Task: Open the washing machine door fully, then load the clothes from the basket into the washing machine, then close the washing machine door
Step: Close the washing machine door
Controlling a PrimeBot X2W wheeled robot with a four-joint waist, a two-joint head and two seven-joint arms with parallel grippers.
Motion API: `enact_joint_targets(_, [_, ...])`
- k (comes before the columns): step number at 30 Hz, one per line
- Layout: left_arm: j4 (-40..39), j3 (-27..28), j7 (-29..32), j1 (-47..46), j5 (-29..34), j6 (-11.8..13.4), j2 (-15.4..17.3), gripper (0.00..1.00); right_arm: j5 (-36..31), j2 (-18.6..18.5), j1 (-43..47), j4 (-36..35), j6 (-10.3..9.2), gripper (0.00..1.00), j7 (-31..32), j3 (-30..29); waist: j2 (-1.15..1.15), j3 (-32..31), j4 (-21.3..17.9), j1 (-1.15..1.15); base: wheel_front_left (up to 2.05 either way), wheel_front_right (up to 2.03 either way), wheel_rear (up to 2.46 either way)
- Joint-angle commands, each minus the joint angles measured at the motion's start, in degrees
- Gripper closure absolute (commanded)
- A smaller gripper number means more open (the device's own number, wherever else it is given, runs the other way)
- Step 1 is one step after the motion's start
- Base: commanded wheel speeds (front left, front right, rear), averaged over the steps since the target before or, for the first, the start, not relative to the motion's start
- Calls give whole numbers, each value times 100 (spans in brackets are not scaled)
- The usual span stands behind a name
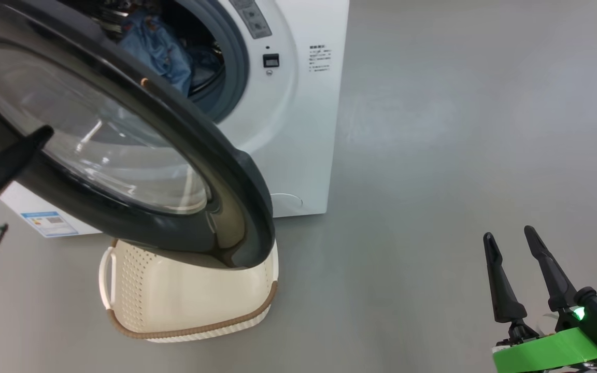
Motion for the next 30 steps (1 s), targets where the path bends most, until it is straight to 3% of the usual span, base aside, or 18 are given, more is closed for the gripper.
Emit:
enact_joint_targets(1, [-192,302,-120,42,-27,-21,280,0,-41,-103,-78,-121,41,0,-45,154,0,-58,77,0,0,0,0])
enact_joint_targets(13, [-420,425,-1287,1088,178,-21,130,0,-33,-152,-15,-105,41,0,-45,181,0,-187,381,0,0,0,0])
enact_joint_targets(20, [-506,152,-2701,1761,805,-21,187,0,-13,-193,-4,-75,41,0,-45,234,0,-263,534,0,0,0,0])
enact_joint_targets(30, [-407,-805,-5004,2356,1671,-21,406,0,0,-225,36,-63,41,0,-45,257,0,-346,797,0,0,0,0])
